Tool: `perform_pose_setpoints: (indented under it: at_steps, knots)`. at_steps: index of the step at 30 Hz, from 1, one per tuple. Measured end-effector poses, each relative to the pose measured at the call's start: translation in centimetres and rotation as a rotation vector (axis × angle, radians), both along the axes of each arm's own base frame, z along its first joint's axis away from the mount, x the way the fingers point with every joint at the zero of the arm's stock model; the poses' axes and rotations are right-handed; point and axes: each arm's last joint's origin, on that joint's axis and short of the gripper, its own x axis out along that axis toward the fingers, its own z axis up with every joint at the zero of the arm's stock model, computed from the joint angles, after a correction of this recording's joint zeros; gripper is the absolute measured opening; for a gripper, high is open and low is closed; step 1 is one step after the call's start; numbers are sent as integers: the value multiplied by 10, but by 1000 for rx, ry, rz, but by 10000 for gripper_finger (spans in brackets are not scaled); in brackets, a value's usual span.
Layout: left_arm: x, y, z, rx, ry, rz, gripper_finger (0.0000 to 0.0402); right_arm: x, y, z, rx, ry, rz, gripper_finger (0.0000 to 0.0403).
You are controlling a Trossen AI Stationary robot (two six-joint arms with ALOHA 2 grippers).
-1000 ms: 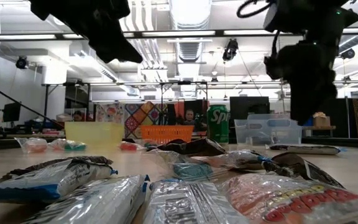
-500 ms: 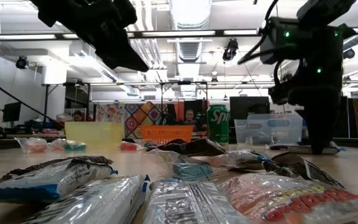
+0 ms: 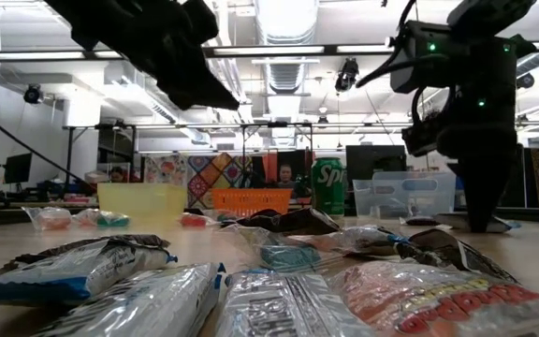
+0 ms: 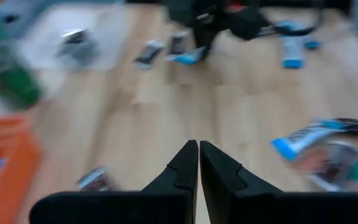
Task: Organize candy in baskets
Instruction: Put the white chocolate into the orange bin
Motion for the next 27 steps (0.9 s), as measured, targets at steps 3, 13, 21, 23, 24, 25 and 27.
perform_pose_setpoints:
  at_steps: [3, 13, 21, 23, 24, 25, 27]
  knots:
    - [7, -4, 0, -47, -61, -112, 0, -2, 0, 7, 14, -37, 43, 23]
    - [38, -12, -18, -47, -242, -330, 28, 9, 1, 53, 0, -458, 192, 17]
    - [58, -13, -30, 65, -366, -369, 111, 31, 9, 68, 105, -755, 400, 17]
    - [63, -13, -29, 89, -388, -379, 133, 34, 11, 68, 160, -782, 443, 17]
    - [65, -14, -29, 97, -393, -395, 143, 35, 12, 67, 181, -790, 455, 17]
    - [68, -14, -29, 105, -396, -409, 152, 36, 12, 66, 194, -789, 461, 17]
    - [73, -15, -29, 107, -401, -437, 166, 38, 13, 66, 210, -789, 470, 17]
